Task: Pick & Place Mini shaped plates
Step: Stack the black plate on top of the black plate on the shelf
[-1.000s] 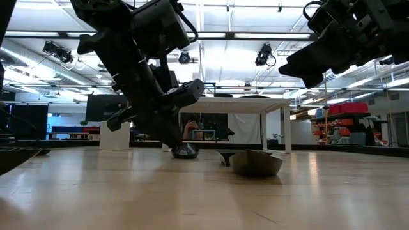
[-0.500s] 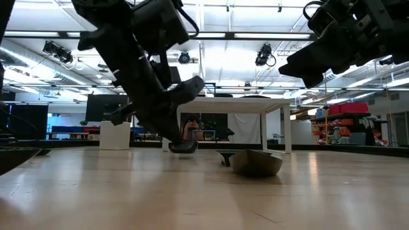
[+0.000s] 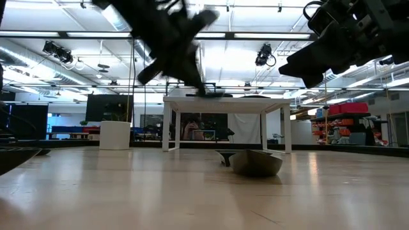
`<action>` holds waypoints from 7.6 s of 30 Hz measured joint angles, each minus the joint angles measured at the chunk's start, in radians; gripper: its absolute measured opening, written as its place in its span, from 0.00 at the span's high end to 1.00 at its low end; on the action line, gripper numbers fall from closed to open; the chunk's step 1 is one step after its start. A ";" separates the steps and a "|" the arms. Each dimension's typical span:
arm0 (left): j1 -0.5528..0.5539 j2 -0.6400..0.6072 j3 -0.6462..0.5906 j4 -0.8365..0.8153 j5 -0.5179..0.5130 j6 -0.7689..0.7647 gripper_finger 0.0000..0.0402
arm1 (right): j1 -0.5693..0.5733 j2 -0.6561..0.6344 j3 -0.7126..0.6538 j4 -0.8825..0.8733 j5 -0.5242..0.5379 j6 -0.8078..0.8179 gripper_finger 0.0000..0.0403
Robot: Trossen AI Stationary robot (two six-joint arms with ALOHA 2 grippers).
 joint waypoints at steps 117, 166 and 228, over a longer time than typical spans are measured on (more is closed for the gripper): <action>-0.695 0.061 -0.194 -0.077 0.066 -1.009 0.61 | -0.001 0.000 0.000 0.042 0.000 0.007 0.61; -0.584 -0.044 -0.314 0.030 0.117 -0.789 0.79 | -0.001 0.000 0.000 0.042 0.000 -0.001 0.61; -0.501 0.028 -0.261 0.000 0.162 -0.507 0.77 | -0.001 0.000 0.000 0.035 0.000 -0.001 0.61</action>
